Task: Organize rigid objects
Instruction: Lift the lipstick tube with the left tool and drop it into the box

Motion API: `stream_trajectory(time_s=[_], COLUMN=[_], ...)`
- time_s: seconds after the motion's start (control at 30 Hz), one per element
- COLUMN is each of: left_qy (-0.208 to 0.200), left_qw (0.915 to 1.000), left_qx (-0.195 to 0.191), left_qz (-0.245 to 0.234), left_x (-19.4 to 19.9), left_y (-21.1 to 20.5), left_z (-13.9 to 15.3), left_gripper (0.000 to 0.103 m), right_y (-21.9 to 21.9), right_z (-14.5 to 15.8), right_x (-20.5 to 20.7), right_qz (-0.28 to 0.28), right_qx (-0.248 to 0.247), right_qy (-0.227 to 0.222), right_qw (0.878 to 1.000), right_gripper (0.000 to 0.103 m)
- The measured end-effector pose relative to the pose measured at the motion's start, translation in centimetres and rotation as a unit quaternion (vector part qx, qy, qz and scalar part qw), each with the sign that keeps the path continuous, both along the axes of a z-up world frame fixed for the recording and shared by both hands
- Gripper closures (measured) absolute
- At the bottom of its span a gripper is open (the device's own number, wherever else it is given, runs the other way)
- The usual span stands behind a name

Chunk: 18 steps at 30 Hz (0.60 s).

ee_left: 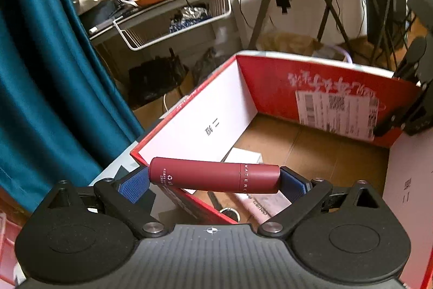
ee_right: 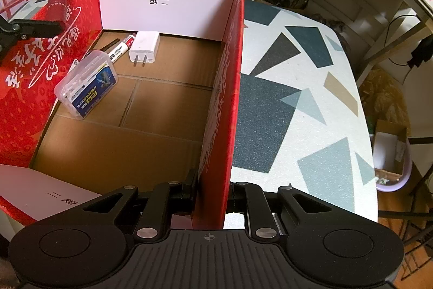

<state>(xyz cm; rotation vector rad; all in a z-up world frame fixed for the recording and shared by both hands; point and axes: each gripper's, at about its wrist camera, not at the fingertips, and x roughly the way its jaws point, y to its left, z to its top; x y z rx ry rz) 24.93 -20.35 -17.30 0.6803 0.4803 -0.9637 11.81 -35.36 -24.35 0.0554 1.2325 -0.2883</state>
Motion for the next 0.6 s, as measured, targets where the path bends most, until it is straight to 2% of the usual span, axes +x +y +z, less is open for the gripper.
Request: stream_trajectory(time_s=[0.23,0.5,0.6], left_qy=[-0.020,-0.076,-0.073], left_qw=[0.9987,0.9890,0.9876], left_qx=[0.044,0.110,0.122], left_qz=[-0.019,-0.063,-0.067], left_x=[-0.1,-1.5,-1.5], left_y=[-1.2,-1.7,-1.6], left_z=[-0.8,-2.1,-2.3], left_gripper=[0.002,0.002,0.002], right_y=[0.0,0.0,0.0], right_z=[0.0,0.0,0.0], right_x=[0.1,0.1,0.1], right_qz=[0.000,0.000,-0.001], right_qx=[0.000,0.000,0.000], right_qy=[0.000,-0.001,-0.001], right_qw=[1.000,1.000,1.000], right_gripper=[0.087,0.087,0.087])
